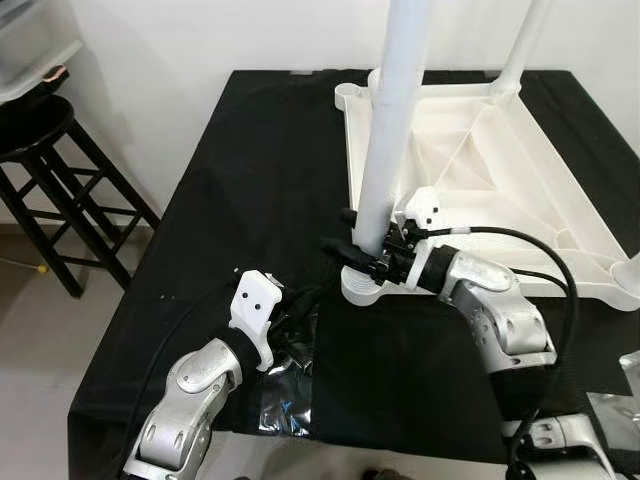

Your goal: Building children table

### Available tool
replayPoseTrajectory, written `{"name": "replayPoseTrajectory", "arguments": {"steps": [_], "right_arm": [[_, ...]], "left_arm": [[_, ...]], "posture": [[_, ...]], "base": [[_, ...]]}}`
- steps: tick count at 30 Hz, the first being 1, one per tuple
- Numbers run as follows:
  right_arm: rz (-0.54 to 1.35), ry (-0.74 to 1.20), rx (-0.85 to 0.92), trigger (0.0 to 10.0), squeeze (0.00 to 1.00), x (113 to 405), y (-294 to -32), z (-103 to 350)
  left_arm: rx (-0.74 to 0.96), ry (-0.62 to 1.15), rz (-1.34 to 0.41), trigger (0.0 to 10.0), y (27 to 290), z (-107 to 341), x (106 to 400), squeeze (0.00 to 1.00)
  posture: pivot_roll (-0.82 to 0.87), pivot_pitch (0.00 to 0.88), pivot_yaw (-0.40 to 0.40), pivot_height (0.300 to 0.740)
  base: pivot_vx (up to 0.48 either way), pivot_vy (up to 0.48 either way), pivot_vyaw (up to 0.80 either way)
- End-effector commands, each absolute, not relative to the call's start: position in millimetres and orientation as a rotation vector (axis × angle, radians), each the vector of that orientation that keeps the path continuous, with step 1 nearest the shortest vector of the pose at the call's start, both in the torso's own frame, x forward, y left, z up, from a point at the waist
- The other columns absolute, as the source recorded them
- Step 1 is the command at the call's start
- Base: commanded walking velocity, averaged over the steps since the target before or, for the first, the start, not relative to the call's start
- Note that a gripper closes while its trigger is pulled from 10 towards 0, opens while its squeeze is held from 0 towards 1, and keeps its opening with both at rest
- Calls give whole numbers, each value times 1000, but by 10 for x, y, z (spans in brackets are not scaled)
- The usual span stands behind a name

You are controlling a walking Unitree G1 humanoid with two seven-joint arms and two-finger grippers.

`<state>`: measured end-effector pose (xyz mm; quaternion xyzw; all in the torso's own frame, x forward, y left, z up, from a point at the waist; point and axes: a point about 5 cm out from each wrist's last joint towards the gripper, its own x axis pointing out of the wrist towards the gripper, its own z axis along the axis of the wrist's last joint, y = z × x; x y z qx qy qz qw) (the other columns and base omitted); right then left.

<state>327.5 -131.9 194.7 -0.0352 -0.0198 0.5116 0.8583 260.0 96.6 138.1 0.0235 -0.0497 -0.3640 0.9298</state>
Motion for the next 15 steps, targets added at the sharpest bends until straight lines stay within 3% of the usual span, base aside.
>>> {"name": "replayPoseTrajectory", "arguments": {"steps": [1,2,3,9,15], "right_arm": [[1172,3,-36,4196,0,3335,-1328,1907],[1175,4,-19,4196,0,3363,-1349,1928],[1172,7,-13,0,0,3396,-1373,1949],[1165,10,-7,0,0,3463,-1488,1991],[1073,19,-36,0,0,3320,-1719,1853]], "left_arm": [[55,-90,-745,10000,958,1334,2584,0],[54,-91,-745,10000,957,1335,2583,0],[53,-92,-745,10000,956,1337,2582,0],[48,-97,-747,10000,955,1339,2583,0],[44,-102,-749,10000,968,1346,2567,0]], "posture": [[20,119,8,740],[20,119,8,740],[22,120,8,740],[28,126,10,740],[48,143,14,740]], "base": [[0,0,0],[0,0,0],[0,0,0],[0,0,0],[0,0,0]]}}
